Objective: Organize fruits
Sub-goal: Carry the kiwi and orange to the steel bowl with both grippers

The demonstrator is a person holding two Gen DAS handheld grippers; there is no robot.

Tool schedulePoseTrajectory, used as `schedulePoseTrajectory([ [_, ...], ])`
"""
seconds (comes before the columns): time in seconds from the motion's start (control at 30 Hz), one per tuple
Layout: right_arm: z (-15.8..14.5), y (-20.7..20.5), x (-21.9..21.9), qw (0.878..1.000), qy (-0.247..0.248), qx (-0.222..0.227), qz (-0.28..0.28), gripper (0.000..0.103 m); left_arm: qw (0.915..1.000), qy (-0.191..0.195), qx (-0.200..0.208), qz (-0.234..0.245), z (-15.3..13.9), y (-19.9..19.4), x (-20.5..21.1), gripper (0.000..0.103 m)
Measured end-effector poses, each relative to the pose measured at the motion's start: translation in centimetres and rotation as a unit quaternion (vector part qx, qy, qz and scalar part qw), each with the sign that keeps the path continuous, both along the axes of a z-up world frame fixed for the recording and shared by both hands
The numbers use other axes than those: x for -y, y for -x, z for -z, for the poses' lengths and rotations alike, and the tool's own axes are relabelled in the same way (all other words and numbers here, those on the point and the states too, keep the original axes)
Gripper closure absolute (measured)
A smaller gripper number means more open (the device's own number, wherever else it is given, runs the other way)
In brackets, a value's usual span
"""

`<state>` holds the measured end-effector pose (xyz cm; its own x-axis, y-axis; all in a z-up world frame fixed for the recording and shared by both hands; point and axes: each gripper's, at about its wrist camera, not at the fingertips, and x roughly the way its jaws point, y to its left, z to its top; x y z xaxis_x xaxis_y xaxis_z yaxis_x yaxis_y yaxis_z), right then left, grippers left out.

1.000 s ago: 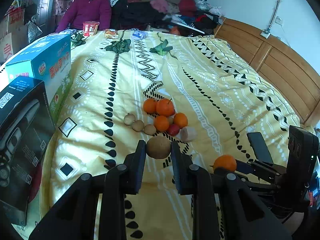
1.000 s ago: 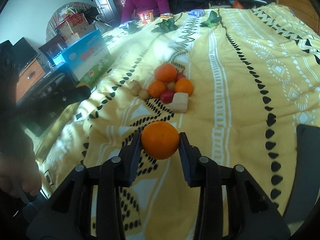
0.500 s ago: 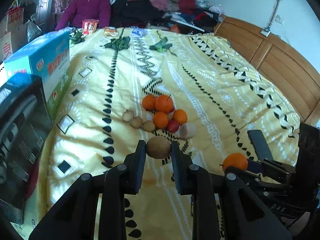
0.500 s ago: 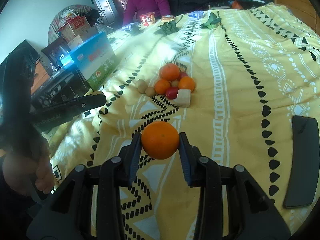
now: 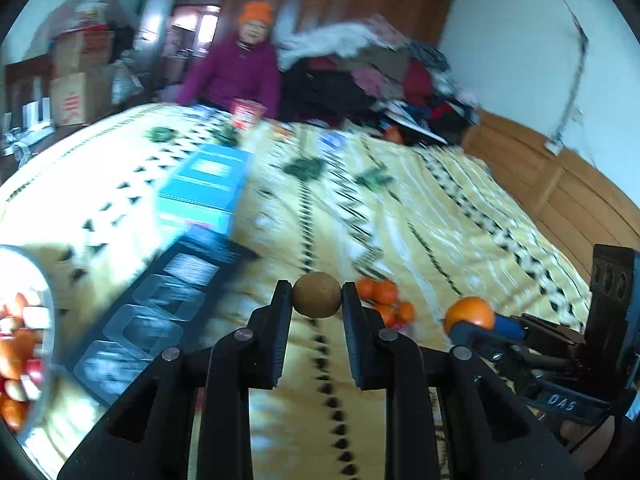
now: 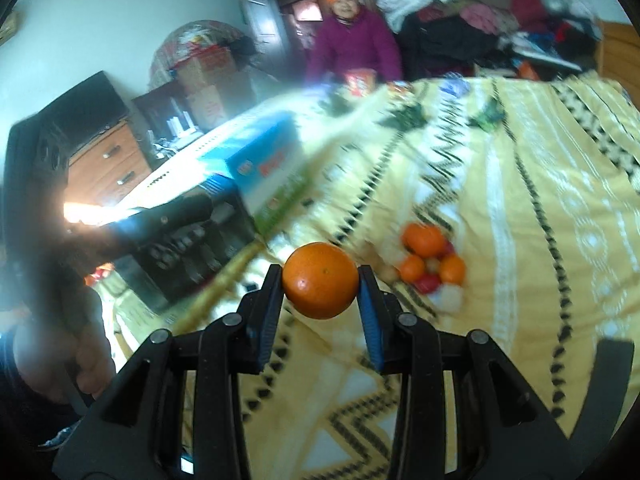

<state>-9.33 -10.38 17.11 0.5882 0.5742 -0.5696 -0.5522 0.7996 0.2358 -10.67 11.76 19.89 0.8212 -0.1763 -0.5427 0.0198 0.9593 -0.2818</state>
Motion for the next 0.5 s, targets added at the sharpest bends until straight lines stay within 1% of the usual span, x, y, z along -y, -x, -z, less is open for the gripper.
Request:
schedulePoseTrajectory([
  [0.07,-1.5,0.1,-3.3,0.999,-0.002,0.013,-0.034,0.066,0.9987,-0.002,0.007,-0.051,-0.8,1.6,-4.2,0.078],
  [0.13,-2.8,0.2,-6.9,0.997,-0.006,0.022,-0.071,0.066,0.9943,0.003,0.008,-0.106,-1.2,3.4,-8.9,0.078],
  [0.23,-4.5,0.9,-13.0,0.991,-0.018,0.026,-0.132,0.066,0.9831,0.006,0.001,-0.183,-1.0,5.9,-15.5,0.078],
  [0.3,-4.9,1.4,-17.5,0.984,-0.023,0.019,-0.175,0.066,0.9735,0.009,-0.012,-0.228,-0.1,7.5,-19.5,0.078],
  [0.37,-4.6,1.7,-21.5,0.977,-0.019,0.007,-0.211,0.066,0.963,0.006,-0.038,-0.267,1.6,8.4,-23.0,0.078],
  [0.43,-3.8,1.9,-25.7,0.971,-0.009,-0.01,-0.24,0.066,0.9536,0.019,-0.067,-0.293,3.6,9.3,-25.9,0.078],
  [0.5,-2.7,1.8,-29.3,0.966,0.002,-0.028,-0.257,0.066,0.9467,0.027,-0.087,-0.309,5.2,10.0,-27.7,0.078],
])
